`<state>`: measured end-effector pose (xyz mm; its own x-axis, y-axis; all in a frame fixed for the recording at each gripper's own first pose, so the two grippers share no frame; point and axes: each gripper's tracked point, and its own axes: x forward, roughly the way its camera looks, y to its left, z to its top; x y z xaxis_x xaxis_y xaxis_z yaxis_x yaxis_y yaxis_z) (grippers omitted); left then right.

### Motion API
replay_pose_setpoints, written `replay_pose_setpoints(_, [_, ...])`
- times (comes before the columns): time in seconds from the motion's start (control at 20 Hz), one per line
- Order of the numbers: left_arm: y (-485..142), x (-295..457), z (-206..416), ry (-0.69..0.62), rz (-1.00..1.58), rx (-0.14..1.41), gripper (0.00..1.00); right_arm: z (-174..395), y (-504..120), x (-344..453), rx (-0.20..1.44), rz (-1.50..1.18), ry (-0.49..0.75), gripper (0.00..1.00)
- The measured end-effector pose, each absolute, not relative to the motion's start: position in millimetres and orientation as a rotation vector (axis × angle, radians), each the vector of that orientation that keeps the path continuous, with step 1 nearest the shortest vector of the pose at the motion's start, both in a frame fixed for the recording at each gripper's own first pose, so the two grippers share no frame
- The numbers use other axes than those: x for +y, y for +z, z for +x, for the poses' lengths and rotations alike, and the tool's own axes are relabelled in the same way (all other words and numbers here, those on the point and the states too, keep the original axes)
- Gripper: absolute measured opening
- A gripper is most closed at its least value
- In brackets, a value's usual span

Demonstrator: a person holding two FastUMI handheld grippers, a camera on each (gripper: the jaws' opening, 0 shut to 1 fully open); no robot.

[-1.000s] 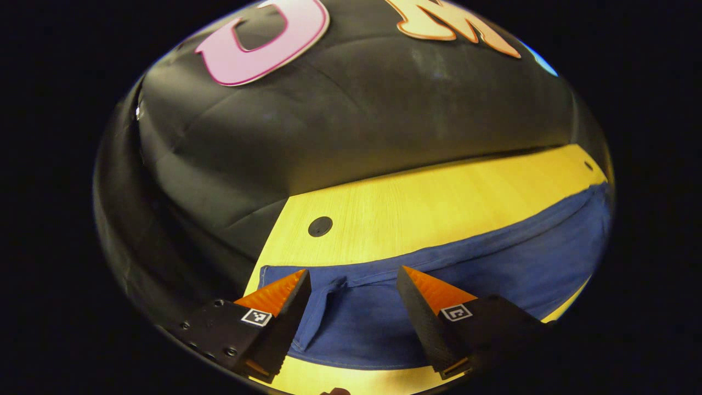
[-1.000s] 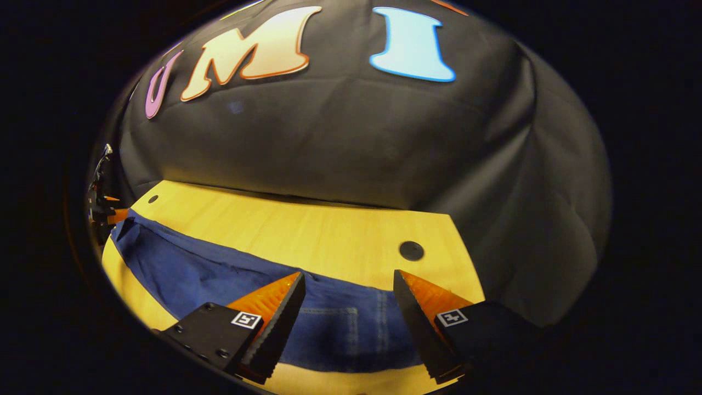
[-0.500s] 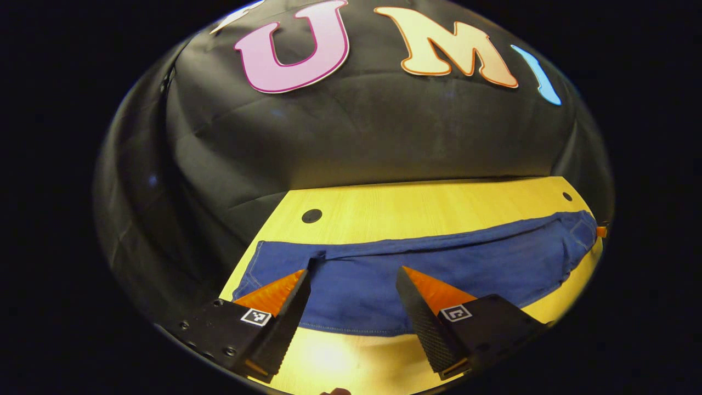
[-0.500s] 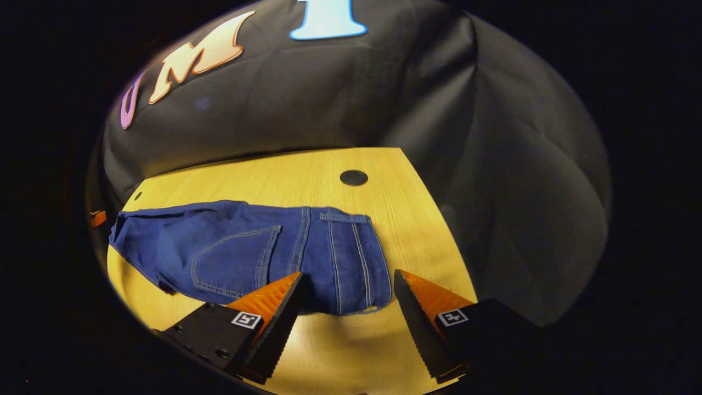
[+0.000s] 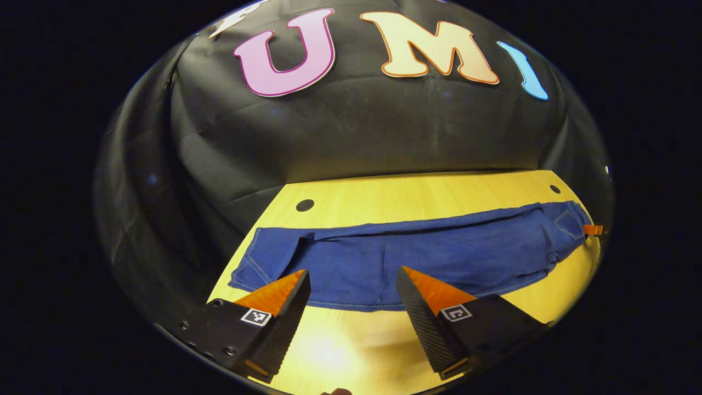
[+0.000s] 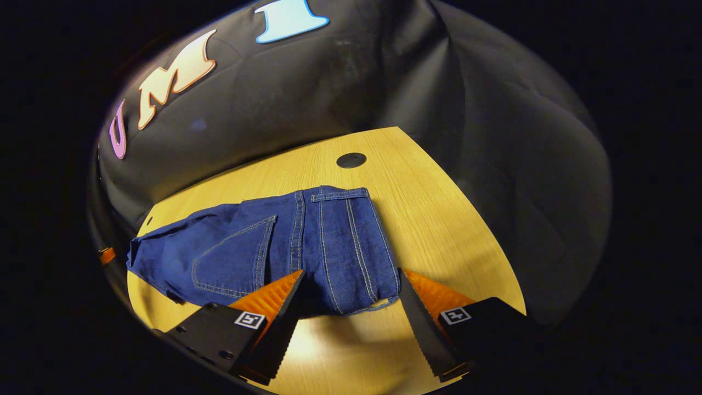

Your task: Grasp the waist and the cuffs of the jeans and fold them to make the two legs overlap; first hold the waist and fold one-third of the jeans toward the cuffs, then hold the cuffs and fold the remaining one-third in the same direction to finish folding.

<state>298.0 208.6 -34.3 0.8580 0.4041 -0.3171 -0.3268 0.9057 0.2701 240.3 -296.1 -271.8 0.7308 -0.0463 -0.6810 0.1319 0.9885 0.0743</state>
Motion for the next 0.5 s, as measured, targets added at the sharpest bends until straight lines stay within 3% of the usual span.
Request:
replay_pose_setpoints(0.1, [-32, 206, 299, 0.384, 0.215, 0.373, 0.96, 242, -273, -295, 0.718, 0.124, -0.093, 0.99])
replay_pose_setpoints(0.2, [-31, 204, 299, 0.382, 0.213, 0.373, 0.95, 242, -274, -287, 0.707, 0.135, -0.084, 0.89])
replay_pose_setpoints(0.25, [-31, 203, 300, 0.379, 0.21, 0.373, 0.95, 240, -276, -284, 0.715, 0.143, -0.085, 0.74])
replay_pose_setpoints(0.5, [-28, 197, 304, 0.342, 0.177, 0.372, 0.95, 238, -278, -281, 0.732, 0.217, -0.101, 0.27])
